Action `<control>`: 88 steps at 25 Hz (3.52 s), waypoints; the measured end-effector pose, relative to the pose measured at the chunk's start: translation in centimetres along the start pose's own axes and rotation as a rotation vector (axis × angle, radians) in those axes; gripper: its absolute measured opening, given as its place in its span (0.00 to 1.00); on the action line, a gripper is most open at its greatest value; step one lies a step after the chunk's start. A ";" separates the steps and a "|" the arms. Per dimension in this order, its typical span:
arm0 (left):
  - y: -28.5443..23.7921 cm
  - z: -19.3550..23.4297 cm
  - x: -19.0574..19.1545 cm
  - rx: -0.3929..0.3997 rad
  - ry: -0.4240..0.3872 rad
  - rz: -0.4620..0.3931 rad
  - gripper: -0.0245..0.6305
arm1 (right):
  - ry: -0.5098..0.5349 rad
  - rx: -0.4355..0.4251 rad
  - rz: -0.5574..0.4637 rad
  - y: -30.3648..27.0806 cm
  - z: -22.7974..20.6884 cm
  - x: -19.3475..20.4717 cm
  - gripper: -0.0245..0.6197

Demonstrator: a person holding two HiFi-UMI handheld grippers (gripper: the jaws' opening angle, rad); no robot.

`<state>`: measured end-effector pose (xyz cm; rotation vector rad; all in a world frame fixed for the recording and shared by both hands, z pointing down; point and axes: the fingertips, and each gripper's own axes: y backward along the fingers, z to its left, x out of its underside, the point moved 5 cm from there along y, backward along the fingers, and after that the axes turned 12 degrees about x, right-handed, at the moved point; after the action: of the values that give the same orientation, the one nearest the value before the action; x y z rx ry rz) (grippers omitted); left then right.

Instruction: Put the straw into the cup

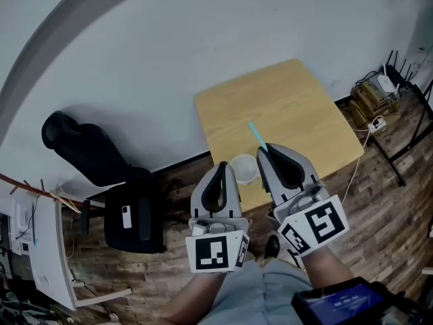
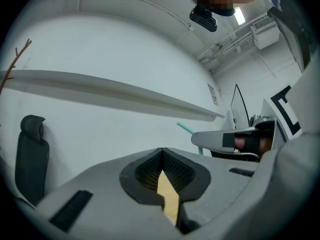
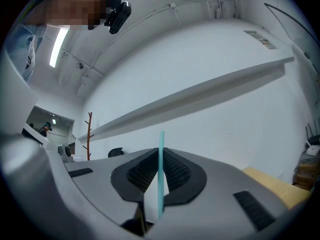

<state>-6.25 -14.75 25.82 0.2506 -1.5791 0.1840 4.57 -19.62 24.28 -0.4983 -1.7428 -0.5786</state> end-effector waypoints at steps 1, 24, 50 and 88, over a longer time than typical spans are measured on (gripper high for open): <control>-0.1 0.4 0.1 -0.002 0.004 -0.002 0.04 | 0.003 -0.002 0.001 -0.4 0.1 0.1 0.07; -8.4 11.4 2.6 0.042 0.142 -0.044 0.04 | 0.031 0.034 0.109 -13.2 0.5 4.4 0.07; -9.6 12.9 17.6 0.110 0.320 0.238 0.04 | -0.043 0.167 0.376 -12.1 -2.3 20.6 0.08; -5.1 5.4 -1.7 0.127 0.046 -0.113 0.04 | 0.120 0.093 0.002 -6.5 1.4 0.4 0.04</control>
<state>-10.00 -21.06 23.80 0.4311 -1.5055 0.2013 -0.51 -23.92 23.60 -0.3924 -1.6466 -0.5125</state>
